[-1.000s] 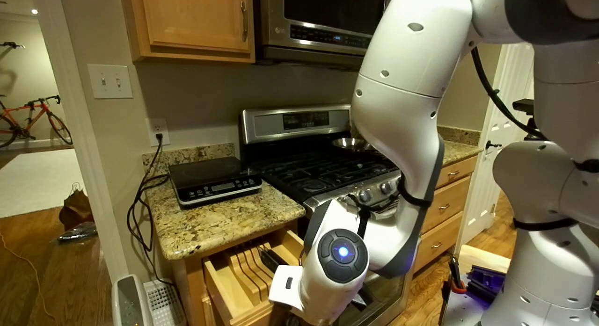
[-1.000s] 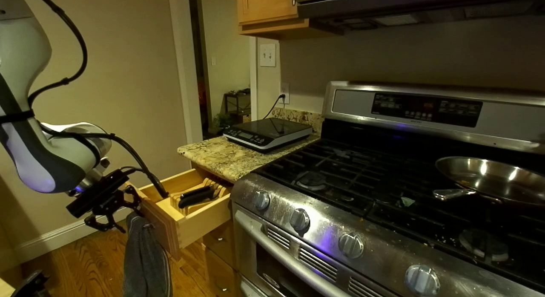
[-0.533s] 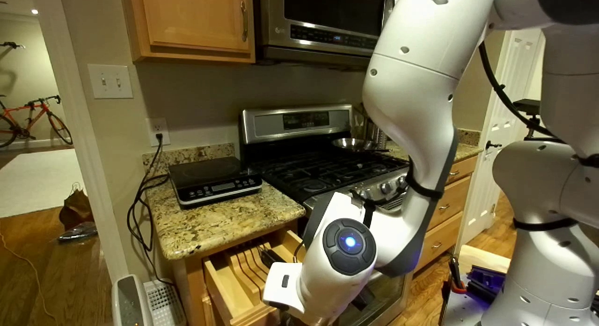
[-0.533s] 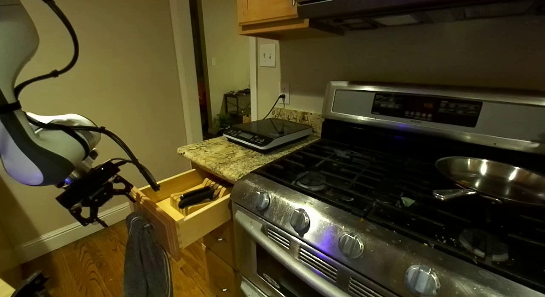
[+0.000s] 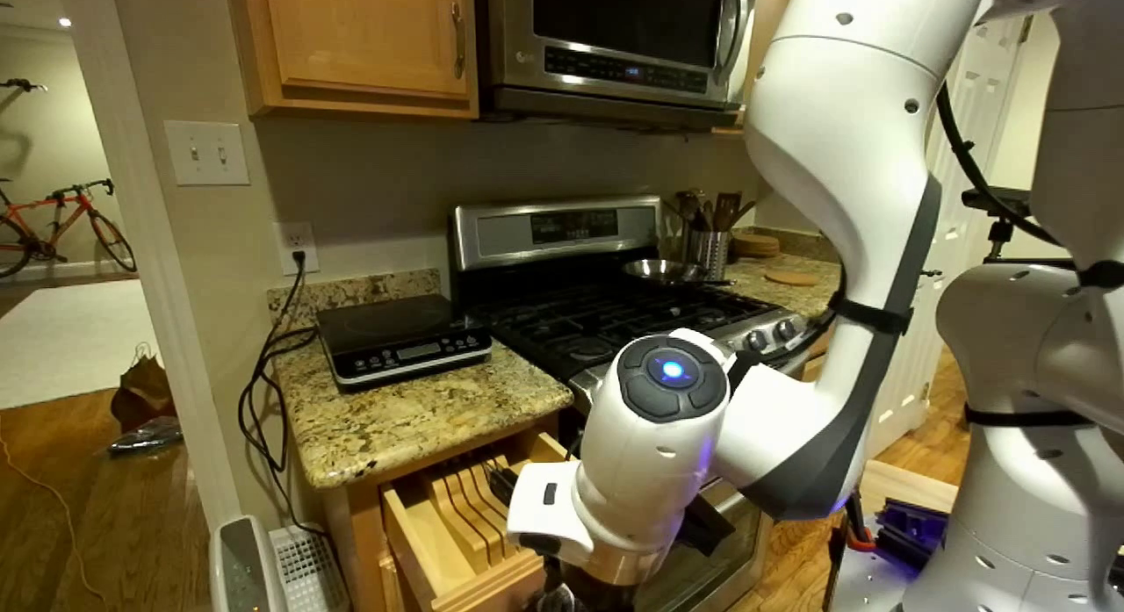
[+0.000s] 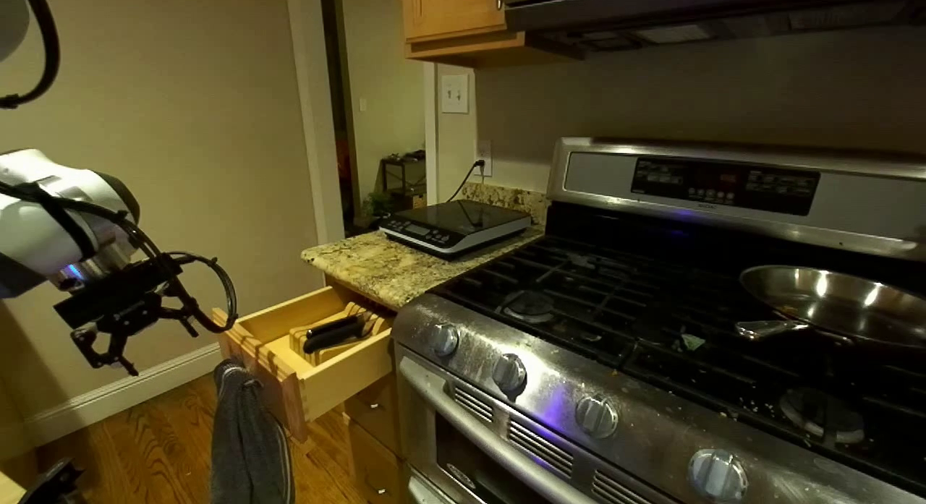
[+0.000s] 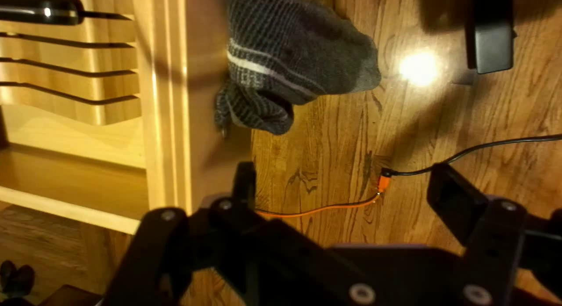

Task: Open the drawer to the left of the stove

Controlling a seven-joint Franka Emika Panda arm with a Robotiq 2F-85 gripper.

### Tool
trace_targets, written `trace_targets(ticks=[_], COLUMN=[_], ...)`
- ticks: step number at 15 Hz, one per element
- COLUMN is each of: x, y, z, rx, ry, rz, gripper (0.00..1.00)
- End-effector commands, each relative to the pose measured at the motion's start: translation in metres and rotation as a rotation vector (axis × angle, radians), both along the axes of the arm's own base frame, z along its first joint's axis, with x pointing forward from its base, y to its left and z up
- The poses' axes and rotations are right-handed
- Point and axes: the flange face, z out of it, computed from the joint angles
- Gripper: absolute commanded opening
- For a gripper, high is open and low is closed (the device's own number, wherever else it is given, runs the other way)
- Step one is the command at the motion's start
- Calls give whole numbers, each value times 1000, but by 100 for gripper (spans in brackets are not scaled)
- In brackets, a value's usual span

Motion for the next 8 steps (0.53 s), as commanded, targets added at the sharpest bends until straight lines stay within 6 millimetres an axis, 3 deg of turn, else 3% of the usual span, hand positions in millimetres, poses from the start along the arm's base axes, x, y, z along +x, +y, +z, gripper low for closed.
trace_targets(ticks=[1, 5, 6, 8], x=[-8, -2, 3, 3], y=[-17, -13, -4, -1], z=[19, 36, 20, 22], rx=[7, 27, 41, 43], ry=[70, 128, 125, 126], rz=[-10, -28, -26, -21], gripper=[100, 100, 100, 100])
